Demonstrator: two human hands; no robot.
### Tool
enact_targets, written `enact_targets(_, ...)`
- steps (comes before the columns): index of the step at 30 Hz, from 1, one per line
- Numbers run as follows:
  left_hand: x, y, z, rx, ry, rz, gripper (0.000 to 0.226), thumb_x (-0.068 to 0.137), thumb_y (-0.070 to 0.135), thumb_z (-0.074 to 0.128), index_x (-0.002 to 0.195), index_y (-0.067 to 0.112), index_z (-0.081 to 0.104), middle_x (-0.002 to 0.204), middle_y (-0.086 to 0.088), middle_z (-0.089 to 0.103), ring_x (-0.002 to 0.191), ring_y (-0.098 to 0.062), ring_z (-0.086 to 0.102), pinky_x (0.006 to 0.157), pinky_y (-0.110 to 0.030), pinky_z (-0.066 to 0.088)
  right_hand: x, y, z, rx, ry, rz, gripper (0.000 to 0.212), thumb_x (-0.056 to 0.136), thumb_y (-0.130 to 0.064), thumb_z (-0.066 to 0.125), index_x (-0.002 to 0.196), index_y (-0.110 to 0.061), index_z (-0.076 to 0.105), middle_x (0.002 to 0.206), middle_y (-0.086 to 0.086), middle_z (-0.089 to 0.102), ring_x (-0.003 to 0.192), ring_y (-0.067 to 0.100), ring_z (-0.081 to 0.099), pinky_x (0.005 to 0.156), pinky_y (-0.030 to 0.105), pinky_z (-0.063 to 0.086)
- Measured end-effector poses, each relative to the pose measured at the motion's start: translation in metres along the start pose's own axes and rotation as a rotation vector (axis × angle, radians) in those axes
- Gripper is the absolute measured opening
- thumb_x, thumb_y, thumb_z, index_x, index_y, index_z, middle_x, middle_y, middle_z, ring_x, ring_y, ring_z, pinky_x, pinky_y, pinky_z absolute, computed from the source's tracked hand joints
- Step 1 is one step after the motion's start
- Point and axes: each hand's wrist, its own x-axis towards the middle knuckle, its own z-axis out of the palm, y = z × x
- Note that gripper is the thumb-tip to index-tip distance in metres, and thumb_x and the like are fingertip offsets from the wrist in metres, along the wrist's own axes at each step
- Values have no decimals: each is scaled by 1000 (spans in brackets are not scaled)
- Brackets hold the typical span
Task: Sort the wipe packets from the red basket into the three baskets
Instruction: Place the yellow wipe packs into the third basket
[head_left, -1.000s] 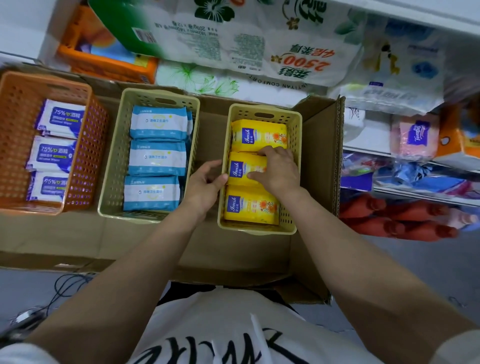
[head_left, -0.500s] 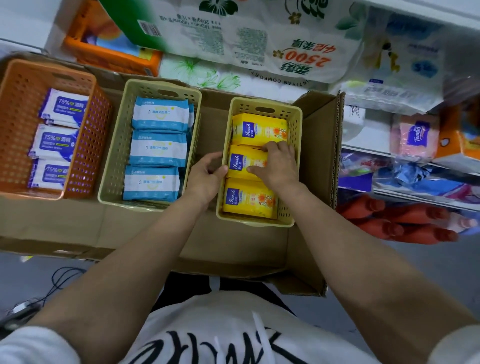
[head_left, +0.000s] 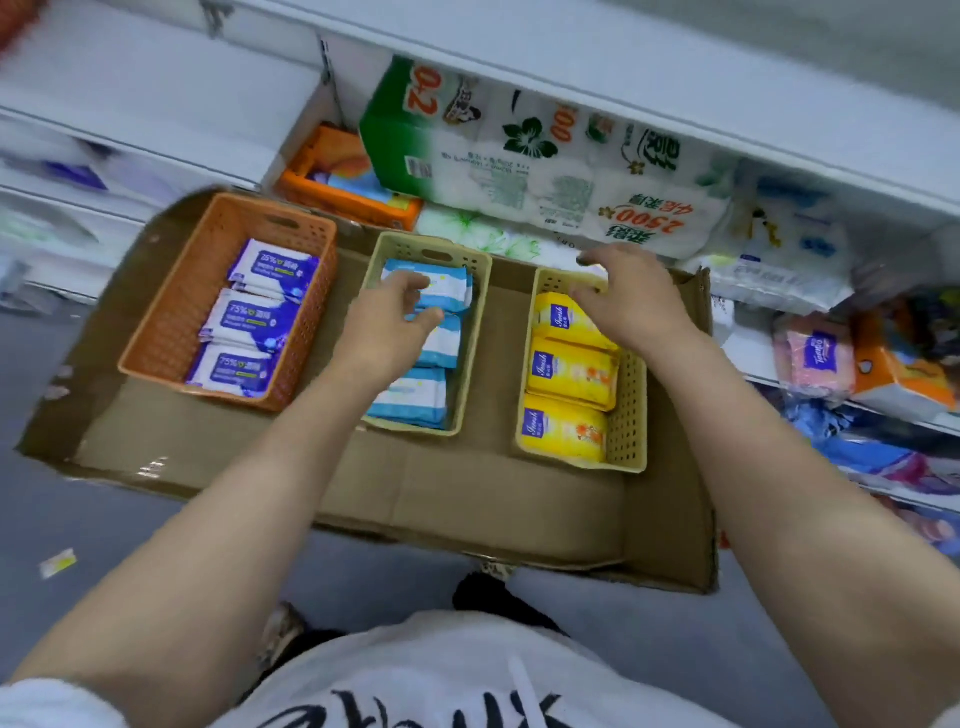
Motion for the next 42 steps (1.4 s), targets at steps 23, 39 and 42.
enact_targets(23, -20, -273, -495, 411, 417, 248, 43, 94, 36, 60, 133, 18, 56, 131, -5, 57, 124, -25, 51, 100, -39, 42, 13, -531, 118, 141, 99, -406, 43, 91, -30, 65, 133, -20, 57, 133, 2, 58, 126, 21, 49, 100, 25, 32)
enact_targets(39, 239, -344, -757, 421, 387, 233, 44, 96, 36, 59, 135, 17, 55, 135, -1, 57, 128, -17, 48, 103, -29, 37, 268, -813, 140, 273, 185, -310, 42, 94, -35, 62, 134, -22, 56, 131, -1, 58, 124, 18, 50, 99, 23, 33)
enact_targets(42, 302, -365, -788, 364, 362, 223, 45, 97, 39, 58, 136, 17, 53, 133, -3, 56, 125, -21, 50, 100, -33, 40, 312, -847, 150, 269, 189, -252, 39, 93, -33, 62, 130, -21, 59, 128, -1, 60, 119, 17, 53, 93, 20, 34)
